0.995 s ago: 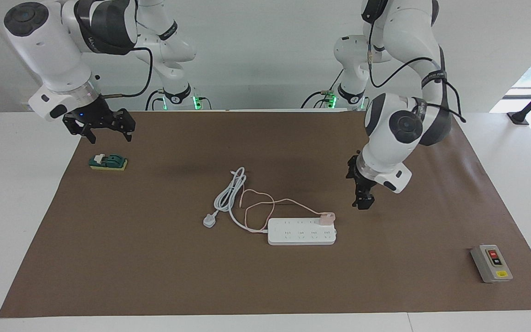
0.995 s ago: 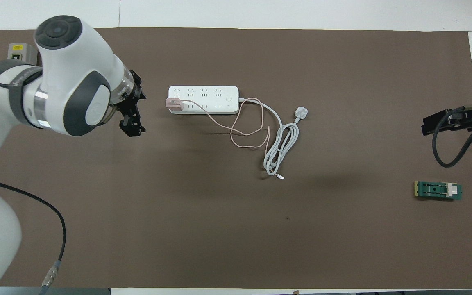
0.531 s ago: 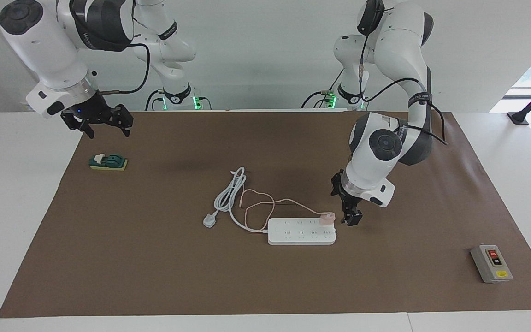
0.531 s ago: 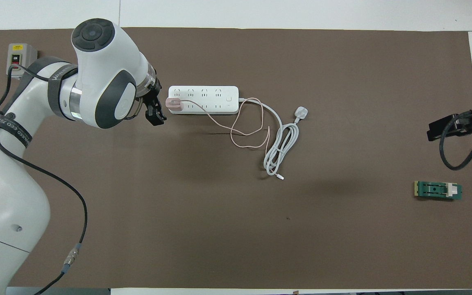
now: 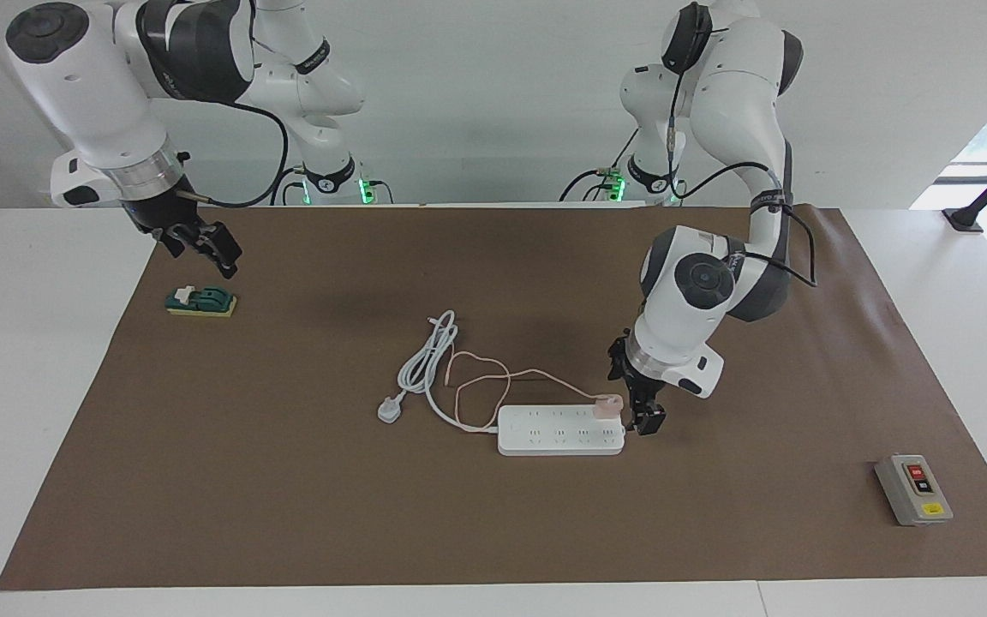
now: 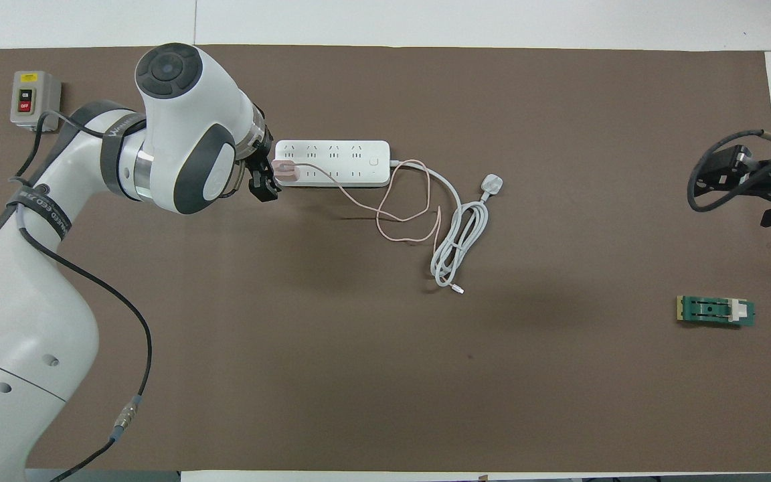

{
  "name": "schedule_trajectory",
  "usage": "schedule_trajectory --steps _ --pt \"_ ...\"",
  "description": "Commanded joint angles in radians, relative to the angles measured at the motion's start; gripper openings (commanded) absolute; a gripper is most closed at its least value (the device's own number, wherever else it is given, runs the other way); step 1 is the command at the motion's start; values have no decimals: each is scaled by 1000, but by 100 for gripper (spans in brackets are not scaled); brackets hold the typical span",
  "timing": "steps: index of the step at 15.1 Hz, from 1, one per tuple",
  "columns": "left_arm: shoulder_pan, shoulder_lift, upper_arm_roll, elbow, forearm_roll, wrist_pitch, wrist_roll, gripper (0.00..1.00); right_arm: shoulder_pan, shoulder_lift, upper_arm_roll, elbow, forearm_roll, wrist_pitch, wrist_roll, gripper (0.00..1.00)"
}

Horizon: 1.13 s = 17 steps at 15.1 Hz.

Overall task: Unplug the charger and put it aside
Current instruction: 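Reach the right gripper onto the white power strip while the left gripper holds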

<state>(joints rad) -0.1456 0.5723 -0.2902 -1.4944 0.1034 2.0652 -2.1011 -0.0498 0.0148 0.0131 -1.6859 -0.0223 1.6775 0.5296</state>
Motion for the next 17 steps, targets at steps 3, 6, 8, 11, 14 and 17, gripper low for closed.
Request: schedule_trajectory --steps 3,6,8,11,14,17 --pt "-20 -19 11 -78 24 67 -30 100 51 66 8 -17 106 77 482 99" --pt "-22 -17 11 -86 24 111 -59 100 111 129 8 -17 209 174 766 99" --pt "-22 -19 11 -96 24 121 -57 68 162 175 8 -11 245 258 893 99" --pt "-22 -19 11 -96 25 133 -57 7 225 241 7 3 336 399 1032 99" --pt "-22 -17 10 -102 41 147 -53 0 281 354 8 95 395 418 1069 99" --pt "-22 -19 10 -115 45 162 -53 0 303 500 8 273 430 367 1070 99"
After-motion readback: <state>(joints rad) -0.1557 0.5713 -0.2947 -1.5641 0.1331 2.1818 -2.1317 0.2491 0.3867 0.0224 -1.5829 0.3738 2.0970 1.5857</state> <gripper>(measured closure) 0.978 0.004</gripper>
